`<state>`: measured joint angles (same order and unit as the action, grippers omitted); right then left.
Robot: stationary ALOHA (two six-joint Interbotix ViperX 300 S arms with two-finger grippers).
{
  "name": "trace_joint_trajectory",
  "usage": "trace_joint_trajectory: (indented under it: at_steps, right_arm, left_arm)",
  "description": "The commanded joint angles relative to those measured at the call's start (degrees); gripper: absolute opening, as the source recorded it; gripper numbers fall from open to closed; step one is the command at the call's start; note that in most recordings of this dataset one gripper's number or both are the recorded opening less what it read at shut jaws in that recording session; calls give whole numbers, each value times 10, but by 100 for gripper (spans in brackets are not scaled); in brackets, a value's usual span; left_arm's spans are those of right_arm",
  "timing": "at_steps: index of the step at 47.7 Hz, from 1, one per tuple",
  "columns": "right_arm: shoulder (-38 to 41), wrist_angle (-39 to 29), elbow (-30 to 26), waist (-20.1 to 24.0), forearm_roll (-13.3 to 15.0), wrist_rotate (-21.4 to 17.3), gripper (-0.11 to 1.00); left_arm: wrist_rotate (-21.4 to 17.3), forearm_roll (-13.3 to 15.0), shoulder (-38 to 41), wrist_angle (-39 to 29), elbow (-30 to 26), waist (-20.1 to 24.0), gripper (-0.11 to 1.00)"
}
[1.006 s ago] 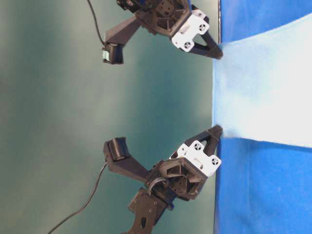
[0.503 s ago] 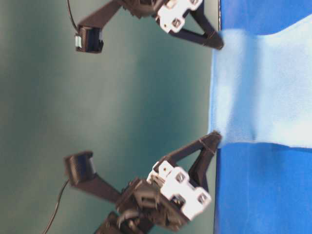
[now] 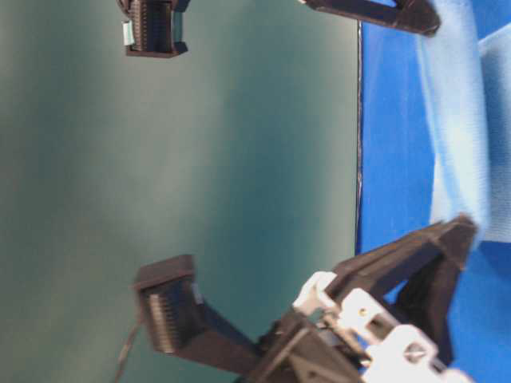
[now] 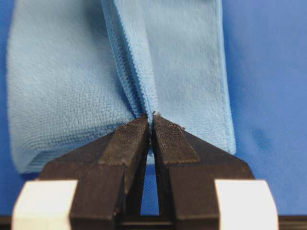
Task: Fold the light blue towel.
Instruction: 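Fold the far half toward the near edge with both grippers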
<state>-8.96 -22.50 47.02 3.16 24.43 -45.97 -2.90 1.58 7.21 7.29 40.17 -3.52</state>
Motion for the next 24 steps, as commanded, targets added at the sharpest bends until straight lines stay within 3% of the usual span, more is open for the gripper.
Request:
trace_joint_trajectory:
  at_steps: [1,24]
  right_arm:
    - [6,0,-1,0,-2,-8,4]
    - [32,69,-1,2,-2,-17,4]
  left_arm:
    - [1,0,6,2,-6,-5,2]
    - [0,0,13,23,-8,-18,2]
